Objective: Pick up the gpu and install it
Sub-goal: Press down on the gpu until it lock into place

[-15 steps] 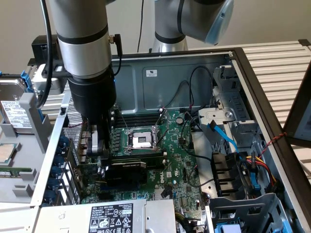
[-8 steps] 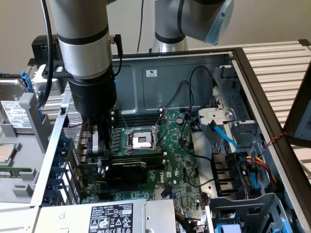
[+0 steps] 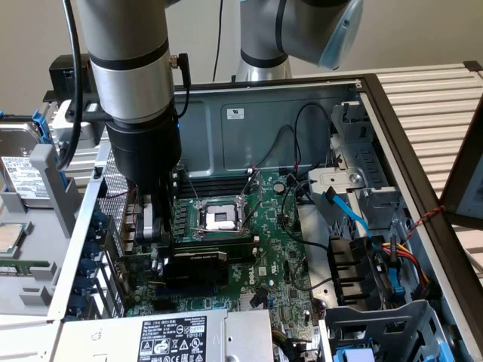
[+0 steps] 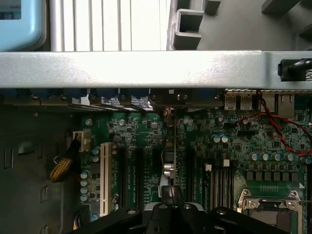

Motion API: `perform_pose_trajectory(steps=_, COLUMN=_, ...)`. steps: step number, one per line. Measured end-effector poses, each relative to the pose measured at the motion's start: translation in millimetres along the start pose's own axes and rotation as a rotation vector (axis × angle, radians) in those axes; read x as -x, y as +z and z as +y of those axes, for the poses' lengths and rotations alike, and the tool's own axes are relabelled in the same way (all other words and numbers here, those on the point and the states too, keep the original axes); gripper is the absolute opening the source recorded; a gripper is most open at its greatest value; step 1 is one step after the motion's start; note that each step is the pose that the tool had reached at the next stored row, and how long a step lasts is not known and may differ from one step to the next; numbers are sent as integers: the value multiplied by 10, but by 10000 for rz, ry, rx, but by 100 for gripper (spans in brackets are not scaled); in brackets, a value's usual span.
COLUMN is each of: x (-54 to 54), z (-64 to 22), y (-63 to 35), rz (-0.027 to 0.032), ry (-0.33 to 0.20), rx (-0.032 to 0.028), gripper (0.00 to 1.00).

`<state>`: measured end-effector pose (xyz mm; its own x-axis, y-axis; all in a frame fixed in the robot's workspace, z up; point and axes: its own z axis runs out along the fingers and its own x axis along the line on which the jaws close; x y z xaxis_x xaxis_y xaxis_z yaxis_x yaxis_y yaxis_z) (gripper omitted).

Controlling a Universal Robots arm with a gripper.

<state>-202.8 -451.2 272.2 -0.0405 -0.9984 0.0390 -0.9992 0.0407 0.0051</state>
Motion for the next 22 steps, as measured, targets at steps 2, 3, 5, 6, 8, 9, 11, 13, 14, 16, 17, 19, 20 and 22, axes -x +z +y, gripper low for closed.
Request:
perform_pose_trajectory(steps=2, x=0, z=1, y=1, rz=-10, ry=-1, rx=-1, gripper=11)
perform_pose_trajectory(steps=3, x=0, z=2, y=4, rz=-16, ry=0, rx=0, gripper=11)
perform_pose_trajectory(steps=5, x=0, z=2, y=7, rz=-21, ry=0, rx=1, gripper=11)
perform_pose_trajectory(steps=6, x=1, z=2, y=9, rz=-25, ry=1, rx=1, gripper=11)
perform_pose_trajectory(steps=8, x=1, z=2, y=12, rz=-37, ry=1, rx=2, gripper=11)
perform_pose_trajectory(steps=9, x=1, z=1, y=12, rz=-47, ry=0, rx=2, gripper=11)
perform_pose_trajectory(steps=11, x=0, z=1, y=13, rz=-63, ry=0, rx=2, gripper=11)
perform_pose_trajectory(steps=13, x=0, z=1, y=14, rz=-73, ry=0, rx=2, gripper=11)
perform_pose_trajectory(steps=14, x=-1, z=1, y=14, rz=-73, ry=0, rx=3, gripper=11)
perform_pose_trajectory(steps=16, x=-5, z=1, y=14, rz=-74, ry=0, rx=3, gripper=11)
perform_pose_trajectory(steps=17, x=-7, z=1, y=14, rz=-74, ry=0, rx=2, gripper=11)
perform_pose_trajectory(steps=19, x=-8, z=1, y=14, rz=-74, ry=4, rx=2, gripper=11)
perform_pose_trajectory(steps=20, x=-9, z=1, y=14, rz=-74, ry=4, rx=2, gripper=11)
perform_pose_trajectory(steps=22, x=-9, z=1, y=14, rz=-74, ry=12, rx=2, gripper=11)
